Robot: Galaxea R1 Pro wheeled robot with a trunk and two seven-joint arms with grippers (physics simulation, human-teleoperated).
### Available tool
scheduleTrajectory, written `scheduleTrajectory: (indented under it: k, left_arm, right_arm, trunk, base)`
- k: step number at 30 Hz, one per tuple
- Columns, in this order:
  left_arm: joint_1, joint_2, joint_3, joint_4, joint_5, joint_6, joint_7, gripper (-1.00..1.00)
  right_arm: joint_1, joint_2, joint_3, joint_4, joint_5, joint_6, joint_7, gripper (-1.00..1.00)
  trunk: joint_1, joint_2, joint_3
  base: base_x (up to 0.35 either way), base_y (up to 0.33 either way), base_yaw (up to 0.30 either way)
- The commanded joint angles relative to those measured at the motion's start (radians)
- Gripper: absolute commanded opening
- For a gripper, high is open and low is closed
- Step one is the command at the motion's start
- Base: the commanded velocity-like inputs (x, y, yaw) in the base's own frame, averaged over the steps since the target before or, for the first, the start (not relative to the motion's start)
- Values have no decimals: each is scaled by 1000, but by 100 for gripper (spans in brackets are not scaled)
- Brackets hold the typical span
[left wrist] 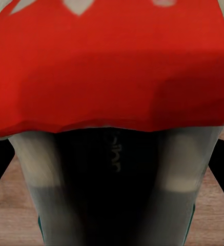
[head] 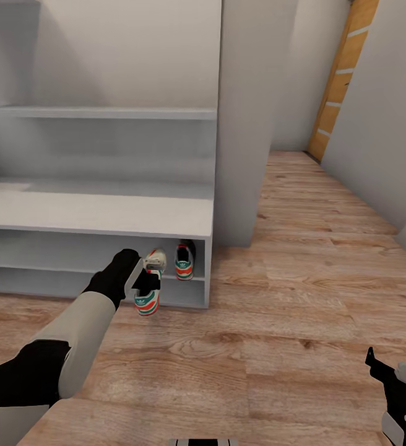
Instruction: Pick up the two gym shoes and the two sandals from the corridor floor and place them onto the hallstand (shoe rack) in the corridor, making sure they are on the rack and not on the floor. Arrange them so the two gym shoes are next to each other and the two sandals are next to each other.
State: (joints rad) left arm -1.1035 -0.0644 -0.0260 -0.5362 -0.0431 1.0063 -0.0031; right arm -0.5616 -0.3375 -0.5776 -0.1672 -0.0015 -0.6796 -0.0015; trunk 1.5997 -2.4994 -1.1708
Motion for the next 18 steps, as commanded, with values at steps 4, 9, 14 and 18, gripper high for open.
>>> scheduleTrajectory:
  k: [4, 9, 14, 18]
  left_arm:
    - [0, 0, 0, 0, -1, 0, 0, -100]
    - [0, 0, 0, 0, -1, 0, 0, -100]
    - [0, 0, 0, -1, -1, 0, 0, -100]
    - [1, 0, 0, -1, -1, 0, 0, -100]
  right_arm:
    - [0, 0, 0, 0, 0, 0, 0, 100]
    - [0, 0, 0, 0, 0, 0, 0, 100]
    - [0, 0, 0, 0, 0, 0, 0, 100]
    - [0, 0, 0, 0, 0, 0, 0, 100]
  trunk:
    - [1, -1, -8]
    - [2, -2, -15]
    - [2, -2, -15]
    - [2, -2, -15]
  base:
    - [0, 0, 0]
    - [0, 0, 0]
    - [0, 0, 0]
    - [0, 0, 0]
